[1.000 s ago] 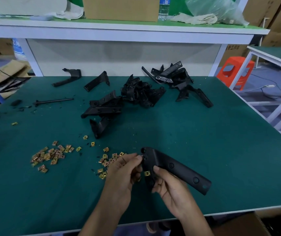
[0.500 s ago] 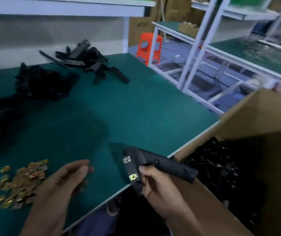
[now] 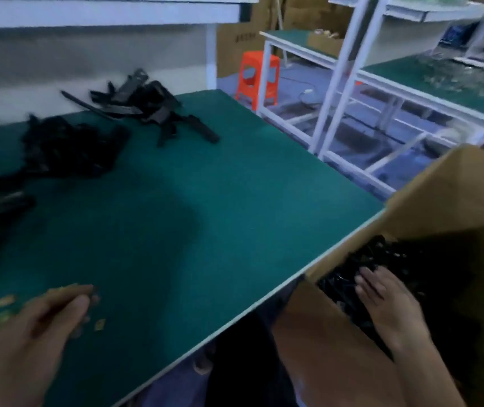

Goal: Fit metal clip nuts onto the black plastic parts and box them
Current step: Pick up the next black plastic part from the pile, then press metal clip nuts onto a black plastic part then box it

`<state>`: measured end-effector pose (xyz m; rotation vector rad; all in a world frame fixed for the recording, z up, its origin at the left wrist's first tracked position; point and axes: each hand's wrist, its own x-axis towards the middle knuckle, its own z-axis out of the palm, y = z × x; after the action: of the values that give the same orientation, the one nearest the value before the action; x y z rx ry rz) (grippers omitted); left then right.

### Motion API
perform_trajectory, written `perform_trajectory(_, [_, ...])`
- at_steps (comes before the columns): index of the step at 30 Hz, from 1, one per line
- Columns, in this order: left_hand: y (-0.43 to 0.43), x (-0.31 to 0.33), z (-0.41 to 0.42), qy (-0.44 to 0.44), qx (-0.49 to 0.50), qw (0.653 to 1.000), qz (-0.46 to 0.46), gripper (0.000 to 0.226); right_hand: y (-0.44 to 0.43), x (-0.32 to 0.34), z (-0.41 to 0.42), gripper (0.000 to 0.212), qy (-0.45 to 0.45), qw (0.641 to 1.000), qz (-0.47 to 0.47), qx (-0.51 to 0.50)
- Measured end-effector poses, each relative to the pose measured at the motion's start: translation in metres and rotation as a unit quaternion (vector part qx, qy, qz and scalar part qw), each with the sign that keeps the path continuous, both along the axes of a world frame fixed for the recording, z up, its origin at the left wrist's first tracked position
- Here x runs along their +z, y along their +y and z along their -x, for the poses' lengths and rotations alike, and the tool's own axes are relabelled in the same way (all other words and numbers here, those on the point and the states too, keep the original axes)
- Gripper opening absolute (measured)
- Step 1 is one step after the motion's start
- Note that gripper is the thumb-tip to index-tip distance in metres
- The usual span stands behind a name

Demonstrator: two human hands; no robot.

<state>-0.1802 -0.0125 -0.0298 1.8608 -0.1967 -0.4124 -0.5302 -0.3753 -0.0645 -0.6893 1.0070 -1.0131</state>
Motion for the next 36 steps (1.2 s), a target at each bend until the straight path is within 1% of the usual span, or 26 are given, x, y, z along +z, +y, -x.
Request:
perform_trajectory(1, [0.007,0.005,-0.001,-0.048,0.019,0.999,-0.008,0.018,0.013,0.009,-0.015,0.044,0.010,0.999,0.025,0.025])
perform_trajectory(2, [0.013,0.012,-0.007,-0.090,0.052,0.994,-0.037,0.015,0.026,0.021,-0.036,0.043,0.039,0.995,0.049,0.082])
perform_trajectory(4, [0.021,0.032,-0.024,-0.166,0.095,0.978,-0.076,0.014,0.057,0.043,-0.081,0.032,0.076,0.978,0.102,0.167])
perform_trajectory(6, [0.029,0.042,-0.056,-0.214,0.115,0.961,-0.129,0.014,0.096,0.059,-0.131,0.026,0.058,0.954,0.152,0.254])
perform_trajectory(7, [0.032,0.043,-0.073,-0.226,0.124,0.952,-0.168,0.017,0.113,0.060,-0.154,0.025,0.056,0.940,0.179,0.284])
perform_trajectory(9, [0.036,0.036,-0.102,-0.257,0.119,0.923,-0.260,0.035,0.148,0.059,-0.194,0.027,0.040,0.910,0.218,0.351])
perform_trajectory(11, [0.033,0.033,-0.125,-0.266,0.129,0.901,-0.318,0.053,0.175,0.055,-0.226,0.036,0.047,0.876,0.251,0.408])
perform_trajectory(13, [0.032,0.031,-0.149,-0.257,0.146,0.897,-0.329,0.066,0.195,0.046,-0.247,0.039,0.084,0.846,0.288,0.441])
perform_trajectory(15, [0.036,0.031,-0.174,-0.200,0.162,0.904,-0.341,0.073,0.206,0.035,-0.256,0.036,0.139,0.811,0.342,0.453])
perform_trajectory(16, [0.040,0.032,-0.185,-0.168,0.159,0.908,-0.350,0.072,0.209,0.030,-0.257,0.034,0.162,0.795,0.363,0.458])
perform_trajectory(17, [0.043,0.034,-0.194,-0.149,0.147,0.910,-0.359,0.069,0.209,0.027,-0.257,0.032,0.171,0.788,0.372,0.459])
perform_trajectory(19, [0.047,0.037,-0.205,-0.160,0.108,0.913,-0.359,0.059,0.207,0.025,-0.256,0.032,0.170,0.795,0.364,0.454])
perform_trajectory(22, [0.047,0.041,-0.202,-0.171,0.037,0.927,-0.331,0.049,0.202,0.022,-0.258,0.037,0.156,0.809,0.352,0.445])
perform_trajectory(24, [0.051,0.037,-0.196,-0.189,0.004,0.919,-0.346,0.039,0.202,0.021,-0.259,0.035,0.158,0.804,0.355,0.451])
perform_trajectory(27, [0.058,0.028,-0.184,-0.206,-0.020,0.904,-0.374,0.047,0.203,0.018,-0.260,0.032,0.166,0.799,0.359,0.452])
perform_trajectory(29, [0.057,0.028,-0.175,-0.214,-0.025,0.899,-0.381,0.036,0.204,0.018,-0.260,0.029,0.162,0.803,0.362,0.445])
perform_trajectory(31, [0.051,0.032,-0.164,-0.234,-0.022,0.907,-0.349,0.023,0.204,0.018,-0.262,0.028,0.154,0.807,0.359,0.443])
perform_trajectory(34, [0.034,0.043,-0.145,-0.286,-0.046,0.918,-0.269,0.020,0.204,0.018,-0.263,0.031,0.154,0.808,0.360,0.441])
perform_trajectory(36, [0.022,0.052,-0.133,-0.268,-0.055,0.931,-0.240,0.013,0.204,0.019,-0.263,0.034,0.155,0.808,0.359,0.441])
